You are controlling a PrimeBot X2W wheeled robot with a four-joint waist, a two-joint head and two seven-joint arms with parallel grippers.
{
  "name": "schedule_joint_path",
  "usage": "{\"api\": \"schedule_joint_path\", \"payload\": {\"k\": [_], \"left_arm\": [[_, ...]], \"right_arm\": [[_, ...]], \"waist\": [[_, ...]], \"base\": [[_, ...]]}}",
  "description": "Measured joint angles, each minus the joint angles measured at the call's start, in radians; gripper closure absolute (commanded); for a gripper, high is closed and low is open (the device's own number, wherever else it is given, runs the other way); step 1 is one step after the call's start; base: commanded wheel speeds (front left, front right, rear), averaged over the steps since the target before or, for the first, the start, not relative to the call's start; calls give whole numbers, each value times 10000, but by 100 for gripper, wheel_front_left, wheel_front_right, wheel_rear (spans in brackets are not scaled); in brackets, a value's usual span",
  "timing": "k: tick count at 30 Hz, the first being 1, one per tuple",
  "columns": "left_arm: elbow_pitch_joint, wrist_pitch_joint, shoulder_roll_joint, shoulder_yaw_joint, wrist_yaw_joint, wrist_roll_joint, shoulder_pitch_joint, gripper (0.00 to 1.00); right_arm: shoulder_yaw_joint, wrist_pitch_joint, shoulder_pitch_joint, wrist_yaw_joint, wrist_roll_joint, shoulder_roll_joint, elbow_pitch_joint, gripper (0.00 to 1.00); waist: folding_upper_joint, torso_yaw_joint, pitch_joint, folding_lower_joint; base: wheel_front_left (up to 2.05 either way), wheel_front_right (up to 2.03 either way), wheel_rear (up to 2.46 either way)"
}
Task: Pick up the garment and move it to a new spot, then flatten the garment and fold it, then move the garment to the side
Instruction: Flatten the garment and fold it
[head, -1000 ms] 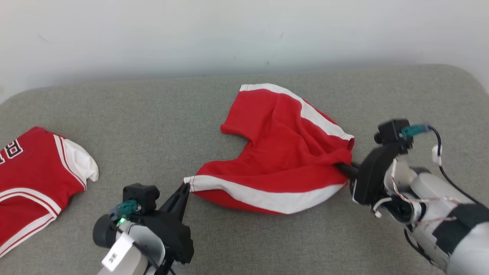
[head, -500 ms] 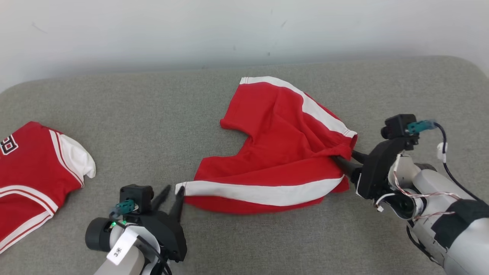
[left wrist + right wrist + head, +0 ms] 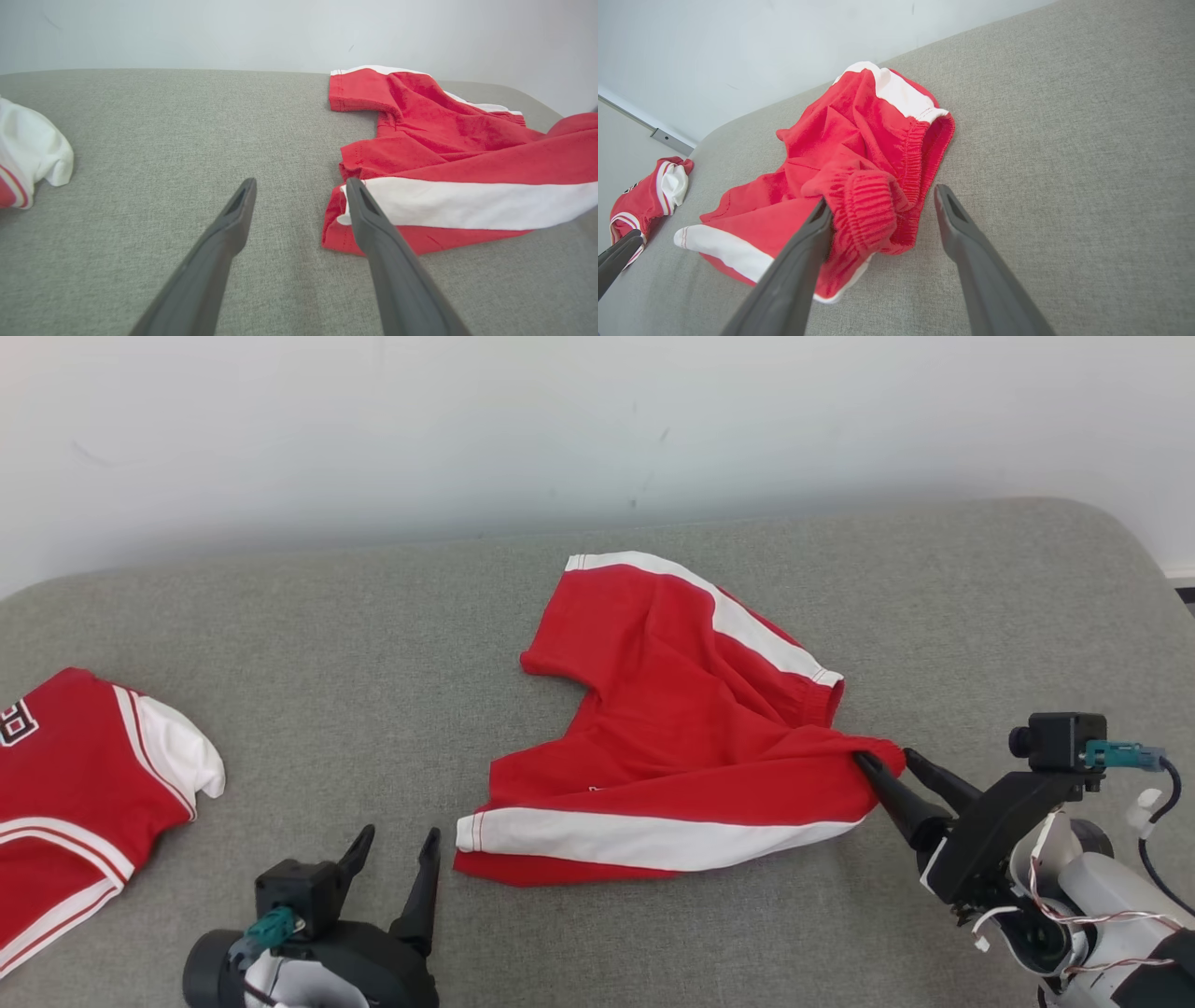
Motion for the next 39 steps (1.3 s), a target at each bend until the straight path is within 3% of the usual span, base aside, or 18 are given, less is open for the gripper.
{"api": "schedule_joint_path", "payload": {"k": [7, 20, 25, 32, 39], "left_arm": [[-182, -119, -205, 61, 77, 102, 196, 0], [-286, -71, -232, 36, 82, 364, 369, 0], [-372, 10, -230, 29, 84, 472, 690, 0], [-623, 232, 12, -113, 84, 826, 1217, 0], [-848, 474, 13, -136, 84, 970, 1176, 0]], "right_arm": [[251, 27, 151, -29, -25, 54, -226, 0], [895, 892, 497, -209, -546, -767, -1394, 0], [1151, 997, 1406, -502, -727, -1356, -2046, 0], [1409, 1118, 2123, -1043, -951, -1687, -2951, 0], [1894, 991, 2345, -1685, -2272, -2042, -3530, 0]], "waist": [[-1, -79, -158, -2], [0, 189, -396, -1], [0, 171, -466, -1], [0, 22, -532, -1], [0, 15, -365, 0]], "base": [[0, 0, 0], [0, 0, 0], [0, 0, 0], [0, 0, 0], [0, 0, 0]]}}
